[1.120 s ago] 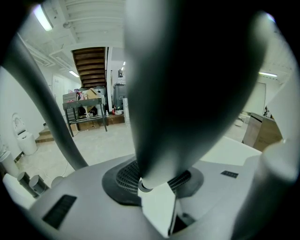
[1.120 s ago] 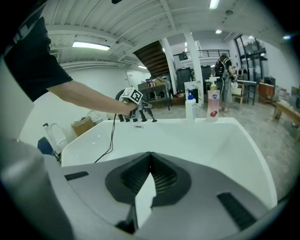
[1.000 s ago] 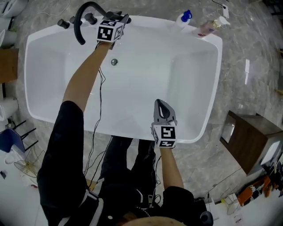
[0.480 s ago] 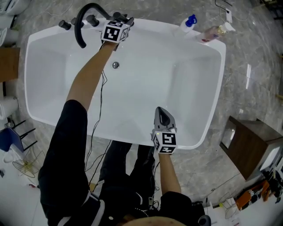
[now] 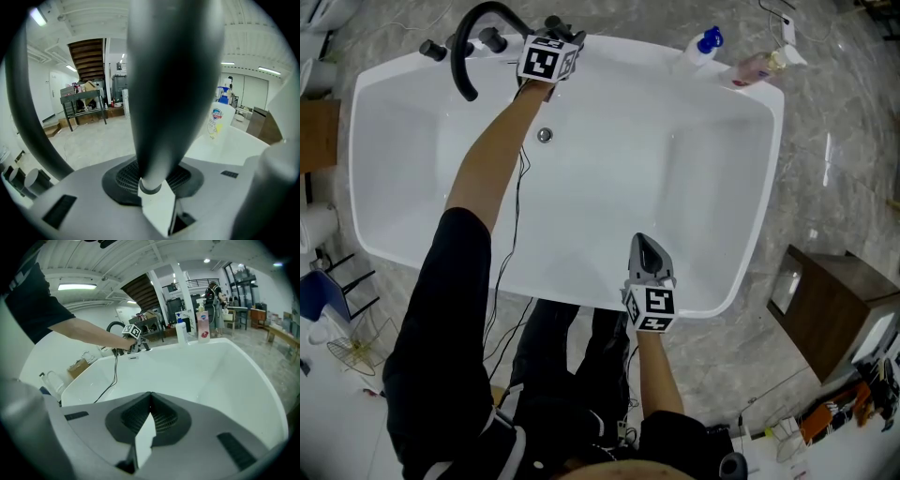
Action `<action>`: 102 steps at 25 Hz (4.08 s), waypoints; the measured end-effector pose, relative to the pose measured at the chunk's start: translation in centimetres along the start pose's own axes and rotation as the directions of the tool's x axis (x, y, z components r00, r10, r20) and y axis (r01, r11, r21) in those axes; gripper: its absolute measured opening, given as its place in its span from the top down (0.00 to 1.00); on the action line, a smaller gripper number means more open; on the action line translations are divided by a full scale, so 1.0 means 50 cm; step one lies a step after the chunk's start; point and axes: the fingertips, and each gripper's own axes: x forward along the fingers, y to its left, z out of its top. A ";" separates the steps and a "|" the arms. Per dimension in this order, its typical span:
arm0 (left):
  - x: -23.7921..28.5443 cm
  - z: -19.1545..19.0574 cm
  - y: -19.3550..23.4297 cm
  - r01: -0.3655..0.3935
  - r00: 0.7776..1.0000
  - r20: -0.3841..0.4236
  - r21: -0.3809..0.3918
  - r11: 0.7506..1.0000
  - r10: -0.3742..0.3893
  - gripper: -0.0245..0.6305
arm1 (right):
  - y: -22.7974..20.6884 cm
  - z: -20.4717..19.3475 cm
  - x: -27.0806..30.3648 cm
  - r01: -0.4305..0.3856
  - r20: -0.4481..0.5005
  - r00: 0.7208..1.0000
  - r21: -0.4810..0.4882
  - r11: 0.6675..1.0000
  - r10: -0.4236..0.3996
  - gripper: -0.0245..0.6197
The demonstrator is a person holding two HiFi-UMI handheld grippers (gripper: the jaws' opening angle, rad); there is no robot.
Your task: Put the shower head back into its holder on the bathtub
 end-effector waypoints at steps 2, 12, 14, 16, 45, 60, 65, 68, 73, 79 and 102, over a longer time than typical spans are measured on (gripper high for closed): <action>0.006 -0.006 0.004 -0.005 1.000 -0.007 -0.015 1.000 0.005 0.75 | 0.001 -0.005 0.000 -0.002 -0.004 1.000 0.003 1.000 0.002 0.95; 0.032 -0.009 0.006 -0.027 0.998 -0.057 0.005 1.000 0.028 0.74 | 0.001 -0.019 -0.004 0.001 -0.014 1.000 0.018 1.000 -0.001 0.95; 0.024 -0.005 0.006 -0.044 0.998 -0.037 0.031 0.999 0.045 0.73 | 0.000 -0.021 -0.006 0.002 -0.015 1.000 0.025 1.000 -0.001 0.95; 0.013 0.005 0.008 -0.056 0.998 0.001 0.027 0.998 0.056 0.73 | -0.004 -0.023 -0.007 0.004 -0.014 1.000 0.035 0.999 -0.003 0.95; -0.040 0.046 0.006 0.095 0.988 0.117 0.037 0.995 -0.099 0.74 | -0.012 -0.035 -0.006 0.005 -0.011 1.000 0.118 0.993 -0.004 0.95; -0.107 0.051 -0.018 -0.039 0.985 0.164 -0.059 0.998 0.048 0.57 | -0.007 -0.001 -0.053 0.027 0.041 0.999 0.114 0.993 -0.031 0.95; -0.186 0.028 -0.084 0.000 0.989 0.145 -0.053 0.999 0.008 0.57 | 0.008 0.013 -0.086 0.023 0.064 0.997 0.118 0.993 -0.031 0.95; -0.241 0.014 -0.115 0.016 0.993 0.120 -0.060 0.998 -0.009 0.68 | 0.018 0.027 -0.099 0.019 0.072 0.997 0.108 0.994 -0.027 0.95; -0.369 0.008 -0.137 0.001 0.995 0.097 -0.054 0.999 0.004 0.88 | 0.053 0.079 -0.123 -0.010 0.091 0.996 0.068 0.998 0.004 0.95; -0.541 0.043 -0.166 0.005 0.996 0.084 -0.061 0.998 0.000 0.90 | 0.103 0.187 -0.157 -0.031 0.157 0.987 -0.002 1.000 0.031 0.95; -0.943 0.230 -0.256 -0.015 0.960 0.279 -0.082 0.997 0.038 0.90 | 0.217 0.478 -0.345 -0.070 0.329 0.934 -0.217 0.974 0.141 0.95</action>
